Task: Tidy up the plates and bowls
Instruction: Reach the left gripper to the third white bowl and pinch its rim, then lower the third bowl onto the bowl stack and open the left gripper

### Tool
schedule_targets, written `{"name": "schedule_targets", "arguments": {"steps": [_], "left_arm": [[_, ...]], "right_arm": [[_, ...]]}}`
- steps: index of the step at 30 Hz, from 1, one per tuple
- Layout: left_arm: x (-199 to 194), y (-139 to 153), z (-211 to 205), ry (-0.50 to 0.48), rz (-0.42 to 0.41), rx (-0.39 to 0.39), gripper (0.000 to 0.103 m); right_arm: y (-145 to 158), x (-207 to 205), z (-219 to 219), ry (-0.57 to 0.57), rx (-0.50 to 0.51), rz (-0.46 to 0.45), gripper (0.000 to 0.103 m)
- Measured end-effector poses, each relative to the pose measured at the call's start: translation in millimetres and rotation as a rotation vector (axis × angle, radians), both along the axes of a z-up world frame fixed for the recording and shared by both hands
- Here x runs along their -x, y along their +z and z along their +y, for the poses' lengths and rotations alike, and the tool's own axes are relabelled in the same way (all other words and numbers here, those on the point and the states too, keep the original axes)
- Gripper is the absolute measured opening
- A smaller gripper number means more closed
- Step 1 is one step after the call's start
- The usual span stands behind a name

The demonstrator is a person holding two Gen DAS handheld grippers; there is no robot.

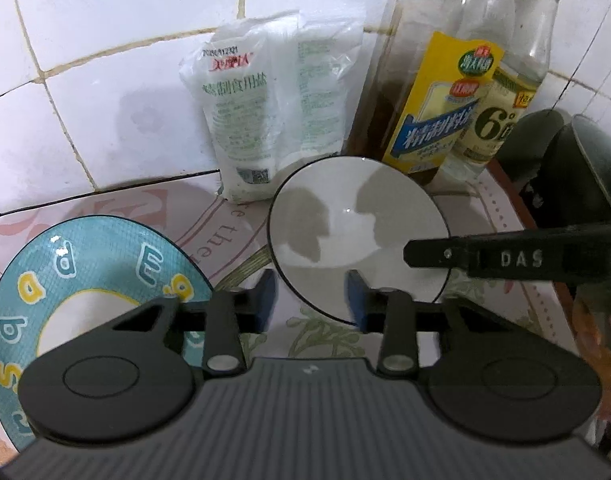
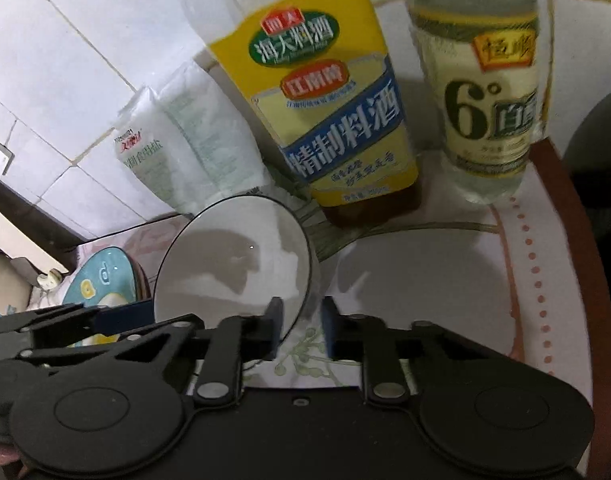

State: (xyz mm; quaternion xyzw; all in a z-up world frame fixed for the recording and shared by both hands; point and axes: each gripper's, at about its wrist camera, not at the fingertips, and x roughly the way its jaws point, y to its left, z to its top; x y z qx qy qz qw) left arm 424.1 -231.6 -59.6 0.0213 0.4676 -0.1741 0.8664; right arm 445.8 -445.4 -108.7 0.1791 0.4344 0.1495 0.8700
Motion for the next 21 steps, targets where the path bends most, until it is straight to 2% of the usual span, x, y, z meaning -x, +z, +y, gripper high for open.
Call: {"name": "schedule_targets", "arguments": {"steps": [1, 4, 10, 17, 21], "left_arm": [[0, -1, -1, 0.007, 0.0, -0.013, 0.024], [-1, -2, -1, 0.01, 0.002, -0.02, 0.021], [7, 4, 4, 0.008, 0.035, -0.008, 0.019], [39, 31, 10, -0.004, 0.004, 0.011, 0.019], [58, 53, 15, -0.005, 0.013, 0.026, 0.019]], "right_arm": [[0, -1, 0, -0.003, -0.006, 0.008, 0.021], [1, -1, -1, -0.016, -0.021, 0.031, 0.02], [9, 8, 1, -0.044, -0.006, 0.047, 0.019], [33, 37, 1, -0.054, -0.002, 0.043, 0.019], [52, 57, 2, -0.055, -0.008, 0.04, 0.019]]}}
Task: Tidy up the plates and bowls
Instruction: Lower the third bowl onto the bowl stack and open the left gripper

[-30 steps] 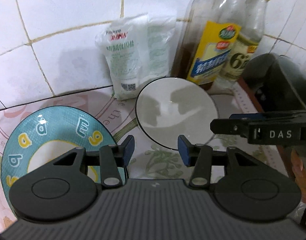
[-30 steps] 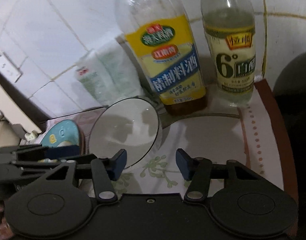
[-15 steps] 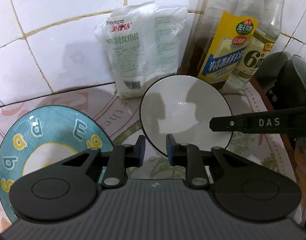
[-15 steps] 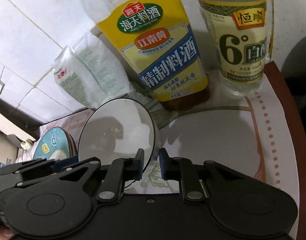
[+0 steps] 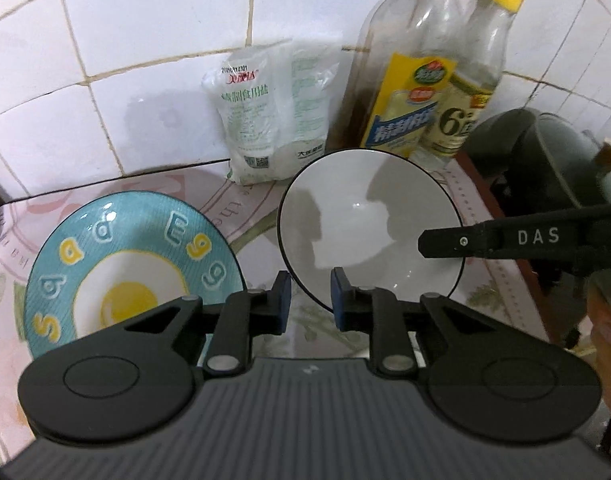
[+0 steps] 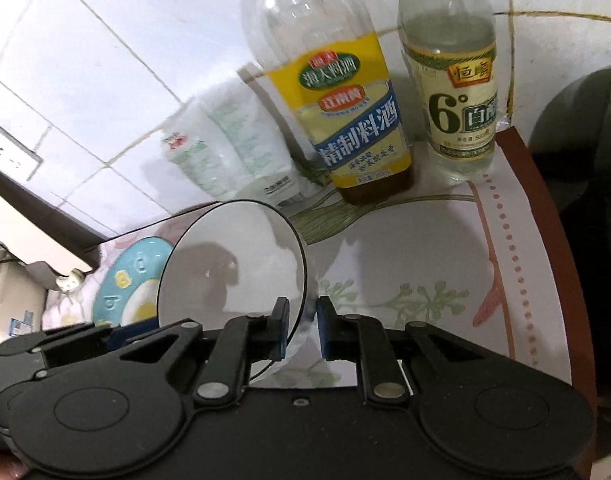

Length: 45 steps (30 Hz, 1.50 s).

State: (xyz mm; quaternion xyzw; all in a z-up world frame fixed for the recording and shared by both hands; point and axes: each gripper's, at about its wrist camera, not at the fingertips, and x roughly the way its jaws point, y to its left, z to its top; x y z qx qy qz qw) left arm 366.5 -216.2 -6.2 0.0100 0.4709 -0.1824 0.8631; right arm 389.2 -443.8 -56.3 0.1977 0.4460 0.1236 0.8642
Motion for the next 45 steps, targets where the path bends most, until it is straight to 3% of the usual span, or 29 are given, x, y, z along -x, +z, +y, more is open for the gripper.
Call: {"name": "schedule_targets", "arguments": {"steps": [9, 17, 31, 45], "left_arm": [[63, 52, 25, -0.022, -0.089, 0.02, 0.019], [112, 67, 41, -0.038, -0.133, 0.031, 0.019], [157, 52, 39, -0.074, -0.127, 0.056, 0.019], [130, 17, 27, -0.074, -0.057, 0.025, 0.019]], "right_arm": [[39, 63, 14, 0.024, -0.019, -0.05, 0.019], [53, 115, 25, 0.026, -0.012, -0.083, 0.018], [40, 159, 22, 0.012, 0.007, -0.082, 0.018], [-8, 129, 14, 0.044, -0.02, -0.01, 0.018]]}}
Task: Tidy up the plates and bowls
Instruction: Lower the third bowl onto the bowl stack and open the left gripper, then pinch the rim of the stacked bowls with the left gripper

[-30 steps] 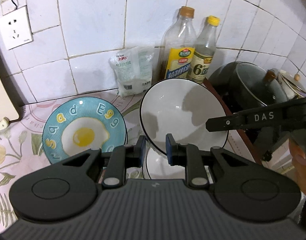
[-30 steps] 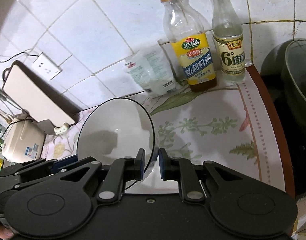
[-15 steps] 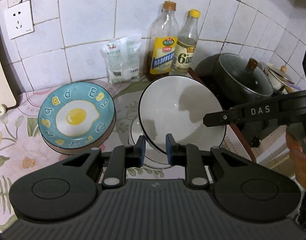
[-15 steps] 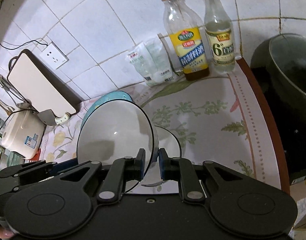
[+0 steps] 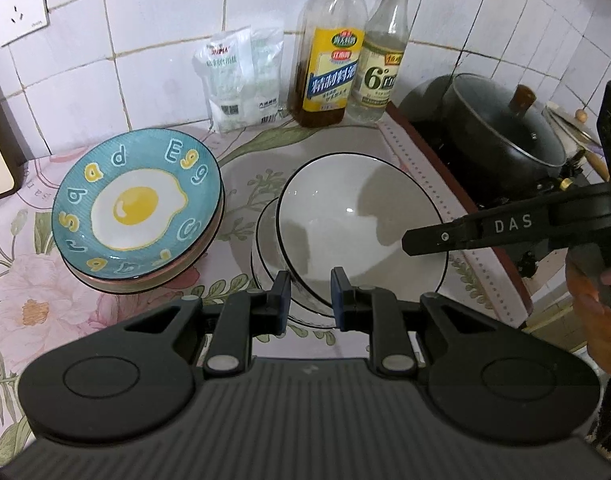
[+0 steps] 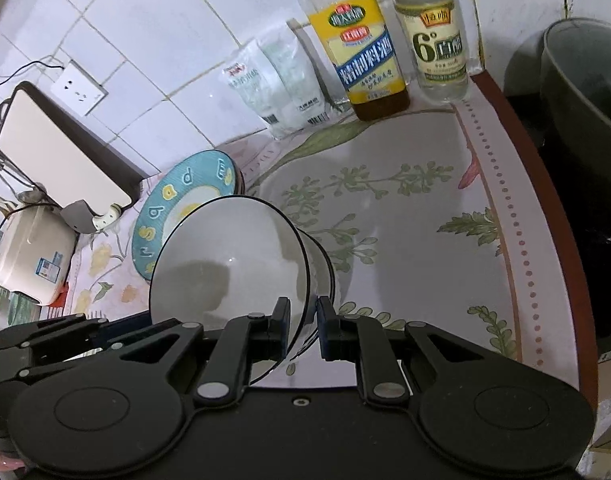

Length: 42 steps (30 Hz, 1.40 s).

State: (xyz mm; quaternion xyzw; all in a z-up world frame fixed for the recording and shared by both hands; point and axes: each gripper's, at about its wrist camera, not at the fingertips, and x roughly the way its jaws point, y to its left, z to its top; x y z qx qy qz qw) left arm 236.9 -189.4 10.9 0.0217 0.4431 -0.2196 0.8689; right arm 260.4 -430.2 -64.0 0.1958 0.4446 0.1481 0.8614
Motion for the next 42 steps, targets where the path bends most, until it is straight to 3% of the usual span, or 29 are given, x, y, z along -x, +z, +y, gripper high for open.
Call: {"name": "schedule_targets", "arguments": {"steps": [5, 9, 15, 22, 28, 35, 38, 42], "left_arm": [[-13, -12, -1, 0.018, 0.021, -0.006, 0.019], [-16, -15, -3, 0.019, -0.009, -0.024, 0.019], [-17, -15, 0, 0.016, -0.011, -0.014, 0.02], [-14, -15, 0, 0.015, -0.023, -0.016, 0.02], [-7, -4, 12, 0.028, -0.028, 0.058, 0.021], [16, 6, 22, 0.012, -0.07, 0.075, 0.023], [27, 8, 25, -0.021, -0.084, 0.093, 0.023], [43, 10, 31, -0.053, -0.084, 0.11, 0.023]], "right_arm": [[-11, -12, 3, 0.018, 0.012, 0.007, 0.018], [-17, -19, 7, 0.036, 0.03, 0.002, 0.018], [-15, -17, 17, 0.072, 0.121, -0.054, 0.018], [-19, -10, 20, 0.086, 0.157, -0.11, 0.019], [-12, 8, 32, 0.083, 0.233, -0.2, 0.024], [9, 47, 39, 0.101, 0.302, -0.337, 0.04], [14, 65, 40, 0.1, 0.301, -0.379, 0.049], [9, 87, 38, 0.111, 0.271, -0.398, 0.052]]}}
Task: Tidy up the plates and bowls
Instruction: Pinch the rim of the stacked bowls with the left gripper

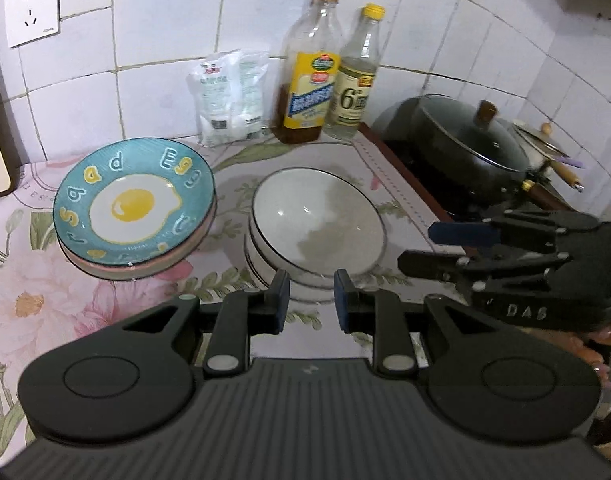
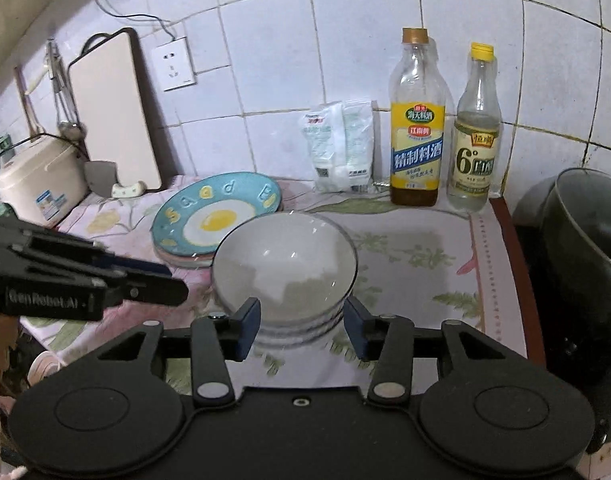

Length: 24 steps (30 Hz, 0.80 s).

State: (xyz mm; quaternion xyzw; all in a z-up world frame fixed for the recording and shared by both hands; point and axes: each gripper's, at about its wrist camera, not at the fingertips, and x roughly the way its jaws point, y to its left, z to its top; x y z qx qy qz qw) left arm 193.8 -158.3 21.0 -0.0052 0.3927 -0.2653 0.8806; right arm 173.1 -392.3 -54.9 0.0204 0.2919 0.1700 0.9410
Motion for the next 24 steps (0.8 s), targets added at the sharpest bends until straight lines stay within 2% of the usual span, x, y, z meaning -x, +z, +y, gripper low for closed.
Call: {"name": "schedule_targets", "arguments": {"steps": [5, 9, 13, 17, 21, 24], "left_arm": [[21, 3, 8, -0.032, -0.032, 0.008, 0.023], [33, 2, 14, -0.051, -0.048, 0.03, 0.024], [37, -2, 25, -0.051, -0.06, 0.081, 0.024], [38, -10, 35, -0.04, -0.067, 0.111, 0.024], [40, -19, 42, -0.039, -0.1, 0.126, 0.025], [40, -26, 45, -0.028, -0.145, 0.122, 0.033]], "right_arm": [[-14, 30, 7, 0.04, 0.024, -0.044, 0.056], [-26, 50, 15, 0.06, 0.05, -0.1, 0.064], [-43, 62, 20, 0.054, 0.043, -0.144, 0.066], [-62, 62, 21, 0.021, 0.005, -0.13, 0.066], [-76, 56, 24, 0.008, 0.008, -0.111, 0.066], [-82, 48, 28, -0.005, 0.017, -0.116, 0.07]]}}
